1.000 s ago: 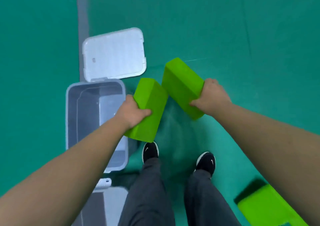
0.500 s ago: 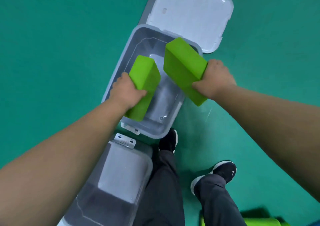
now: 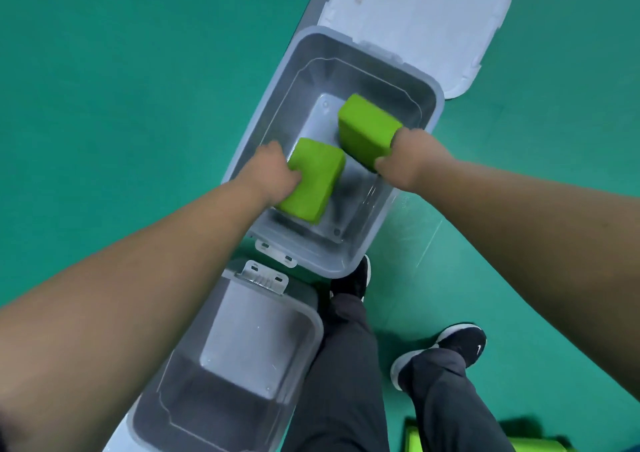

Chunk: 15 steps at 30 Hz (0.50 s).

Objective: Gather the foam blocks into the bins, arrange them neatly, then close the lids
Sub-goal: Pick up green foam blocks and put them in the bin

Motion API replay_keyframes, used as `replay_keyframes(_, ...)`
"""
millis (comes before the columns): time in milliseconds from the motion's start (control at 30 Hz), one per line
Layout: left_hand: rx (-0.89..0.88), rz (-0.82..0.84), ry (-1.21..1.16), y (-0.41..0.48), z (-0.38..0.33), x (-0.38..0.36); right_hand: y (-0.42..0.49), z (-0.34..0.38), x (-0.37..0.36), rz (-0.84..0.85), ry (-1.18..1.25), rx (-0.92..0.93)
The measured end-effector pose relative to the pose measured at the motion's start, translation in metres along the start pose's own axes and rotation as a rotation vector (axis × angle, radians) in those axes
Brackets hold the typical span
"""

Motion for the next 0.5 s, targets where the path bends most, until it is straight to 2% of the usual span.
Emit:
replay_keyframes(200,-0.126,0.117,0.066,-0.001,-0.047,-0.011,-0.017,-0.033,0.004,0.045,0.015,0.008)
replay_keyframes(500,-0.399,0.246,0.296,-0.031,-0.191,-0.039,-0.074,-0.167,0.02,-0.015,0.229,-0.219)
Point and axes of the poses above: each hand's wrist, its own y-axis towards the middle knuckle, its own x-axis out of the back of the hand, z = x × y, the point moved 3 cm from there along y, towards the middle knuckle, and after that the axes turned 4 degrees about y, right-handed, at the moved point
